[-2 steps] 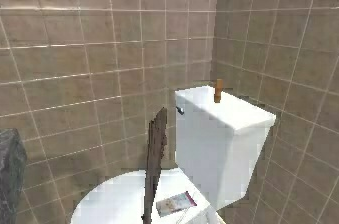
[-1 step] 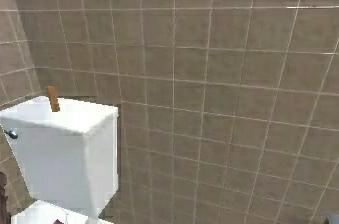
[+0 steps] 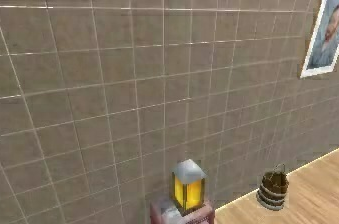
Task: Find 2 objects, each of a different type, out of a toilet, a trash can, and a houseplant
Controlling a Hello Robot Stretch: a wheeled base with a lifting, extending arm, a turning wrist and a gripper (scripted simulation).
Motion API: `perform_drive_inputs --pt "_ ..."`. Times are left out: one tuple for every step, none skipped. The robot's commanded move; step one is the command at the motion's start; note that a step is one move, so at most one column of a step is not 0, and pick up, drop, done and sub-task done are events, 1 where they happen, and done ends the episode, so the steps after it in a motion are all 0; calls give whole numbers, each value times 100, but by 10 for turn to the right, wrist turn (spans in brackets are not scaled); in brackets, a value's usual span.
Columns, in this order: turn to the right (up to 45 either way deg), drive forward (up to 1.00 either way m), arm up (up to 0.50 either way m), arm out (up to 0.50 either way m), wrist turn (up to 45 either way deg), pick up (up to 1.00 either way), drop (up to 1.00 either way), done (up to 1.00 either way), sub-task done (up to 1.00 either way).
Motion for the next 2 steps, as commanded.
perform_drive_inputs --pt "450 0 0 0 0 0 0 0 0" --pt "0 100 0 0 0 0 0 0 0"
